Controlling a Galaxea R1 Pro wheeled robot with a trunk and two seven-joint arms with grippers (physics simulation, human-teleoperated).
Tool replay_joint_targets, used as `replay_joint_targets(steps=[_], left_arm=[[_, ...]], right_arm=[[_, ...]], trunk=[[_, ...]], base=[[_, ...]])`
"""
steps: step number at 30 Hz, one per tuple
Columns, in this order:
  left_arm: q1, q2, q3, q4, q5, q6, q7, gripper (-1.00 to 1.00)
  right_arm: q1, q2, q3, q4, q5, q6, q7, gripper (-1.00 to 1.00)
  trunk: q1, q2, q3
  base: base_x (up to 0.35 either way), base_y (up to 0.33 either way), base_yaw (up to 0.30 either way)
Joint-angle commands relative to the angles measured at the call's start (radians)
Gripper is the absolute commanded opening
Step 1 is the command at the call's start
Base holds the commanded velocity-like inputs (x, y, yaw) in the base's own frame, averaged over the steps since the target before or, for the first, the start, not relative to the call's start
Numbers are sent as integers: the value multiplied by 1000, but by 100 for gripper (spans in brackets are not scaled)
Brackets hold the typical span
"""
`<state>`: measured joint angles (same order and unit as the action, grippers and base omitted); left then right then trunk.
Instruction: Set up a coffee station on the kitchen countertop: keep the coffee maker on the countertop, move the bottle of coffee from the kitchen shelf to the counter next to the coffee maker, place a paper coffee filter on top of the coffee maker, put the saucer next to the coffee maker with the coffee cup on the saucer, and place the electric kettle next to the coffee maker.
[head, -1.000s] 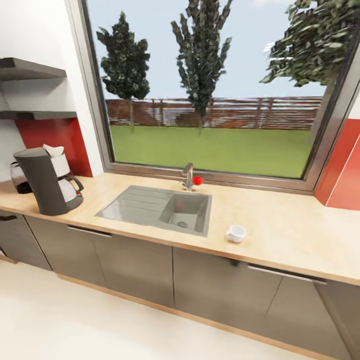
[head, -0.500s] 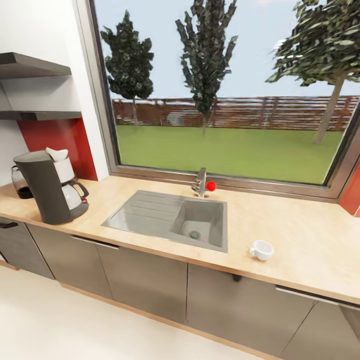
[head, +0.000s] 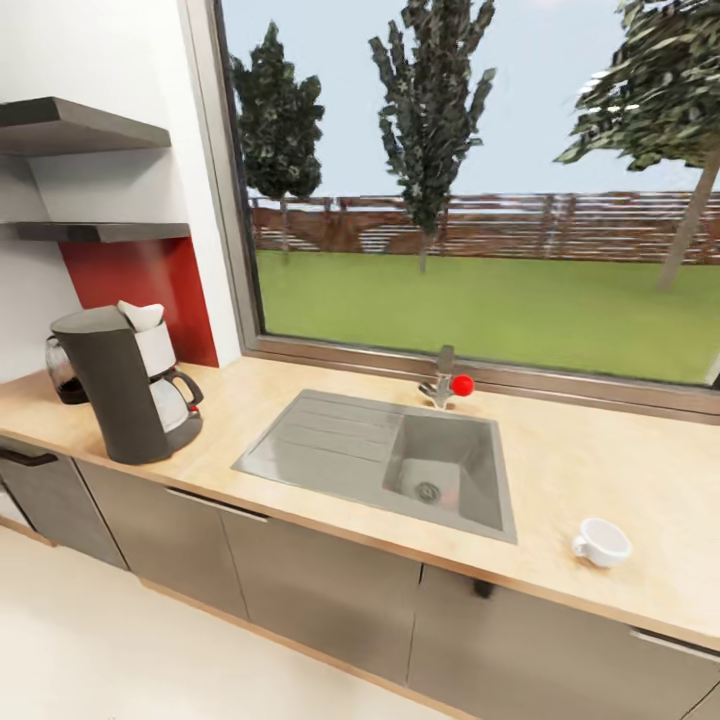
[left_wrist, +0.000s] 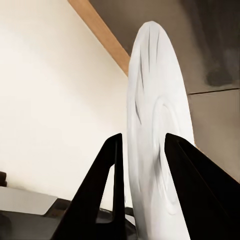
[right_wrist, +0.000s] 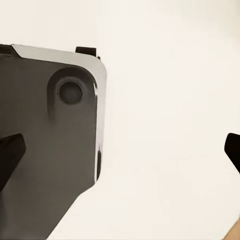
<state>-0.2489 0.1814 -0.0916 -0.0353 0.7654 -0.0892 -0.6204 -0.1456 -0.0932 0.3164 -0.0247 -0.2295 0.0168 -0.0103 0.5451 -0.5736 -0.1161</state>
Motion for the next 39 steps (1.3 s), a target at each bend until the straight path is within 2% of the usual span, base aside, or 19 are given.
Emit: replay_joint_targets(steps=[1, 15, 25, 31, 39], left_arm=[[-1, 0, -8, 2, 2, -9, 0, -100], [-1, 1, -5, 2, 5, -9, -1, -100], [-1, 1, -5, 2, 6, -9, -1, -100], [-1, 1, -5, 2, 8, -9, -1, -100], [-1, 0, -5, 2, 8, -9, 1, -100]], right_arm=[[0, 0, 9, -1, -10, 2, -1, 100], [0, -2, 8, -1, -10, 2, 1, 100], [0, -3, 9, 0, -8, 3, 1, 100], [2, -2, 10, 0, -7, 3, 2, 100], [4, 21, 10, 0, -6, 4, 1, 100]], trunk=[[1, -1, -2], [1, -1, -4], [1, -1, -8], [1, -1, -10], [1, -1, -10]], base=[[184, 243, 267], [167, 228, 275], [44, 21, 276], [200, 138, 269], [247, 206, 39]])
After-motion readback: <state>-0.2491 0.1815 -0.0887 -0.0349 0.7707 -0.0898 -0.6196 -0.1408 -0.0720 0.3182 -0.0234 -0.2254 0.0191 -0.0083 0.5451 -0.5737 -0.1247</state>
